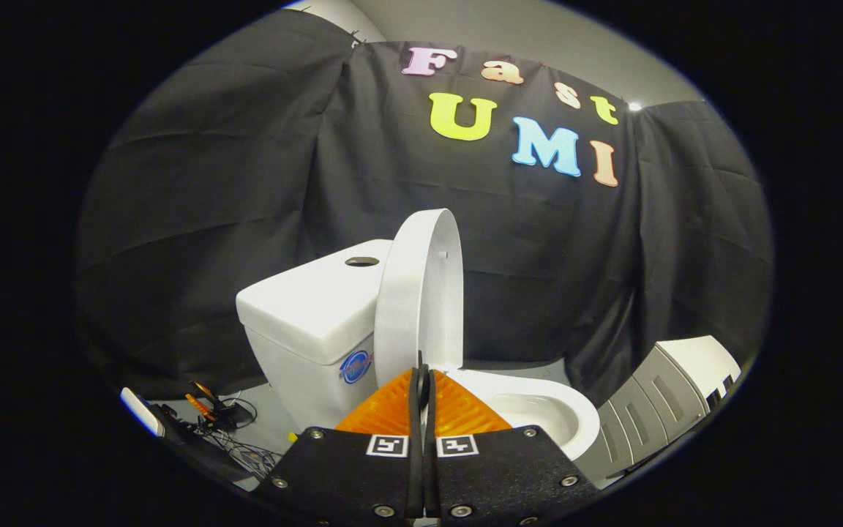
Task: Open the toilet lid.
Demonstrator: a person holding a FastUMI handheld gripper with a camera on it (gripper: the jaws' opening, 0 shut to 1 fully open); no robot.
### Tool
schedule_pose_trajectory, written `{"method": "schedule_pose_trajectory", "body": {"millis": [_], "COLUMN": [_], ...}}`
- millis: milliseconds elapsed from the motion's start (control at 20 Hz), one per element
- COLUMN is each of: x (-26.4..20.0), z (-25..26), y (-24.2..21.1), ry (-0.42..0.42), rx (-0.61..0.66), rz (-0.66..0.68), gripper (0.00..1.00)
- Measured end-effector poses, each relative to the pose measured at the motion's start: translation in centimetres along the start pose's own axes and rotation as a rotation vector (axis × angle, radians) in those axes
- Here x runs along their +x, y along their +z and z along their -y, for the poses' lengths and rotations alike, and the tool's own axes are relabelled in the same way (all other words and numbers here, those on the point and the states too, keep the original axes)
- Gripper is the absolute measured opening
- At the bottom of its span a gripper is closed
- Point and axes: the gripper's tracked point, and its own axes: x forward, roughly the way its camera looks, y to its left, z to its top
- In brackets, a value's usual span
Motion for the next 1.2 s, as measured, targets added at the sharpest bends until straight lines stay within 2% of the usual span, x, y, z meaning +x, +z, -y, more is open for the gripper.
{"method": "schedule_pose_trajectory", "body": {"millis": [200, 450, 600, 650, 700, 800, 900, 1000, 1050, 1200], "x": [0.2, 0.1, 0.7, 0.7, 0.7, -0.2, -1.1, -2.1, -2.7, -4.7], "z": [-1.2, -0.8, -1.8, -2.2, -2.2, -1.8, -0.6, 0.2, 0.8, 3.7], "y": [0.1, -0.1, -0.1, -0.2, -0.5, -0.6, 0.4, 1.4, 2.3, 5.6], "ry": [0.027, 0.022, 0.093, 0.137, 0.159, 0.195, 0.191, 0.217, 0.229, 0.233], "rx": [-0.023, -0.021, 0.002, 0.011, 0.027, 0.073, 0.117, 0.168, 0.191, 0.22], "rz": [0.007, 0.016, 0.005, -0.01, -0.026, -0.027, -0.004, 0.025, 0.045, 0.126], "gripper": [0.0, 0.0, 0.04, 0.13, 0.17, 0.31, 0.58, 0.91, 0.95, 0.95]}}
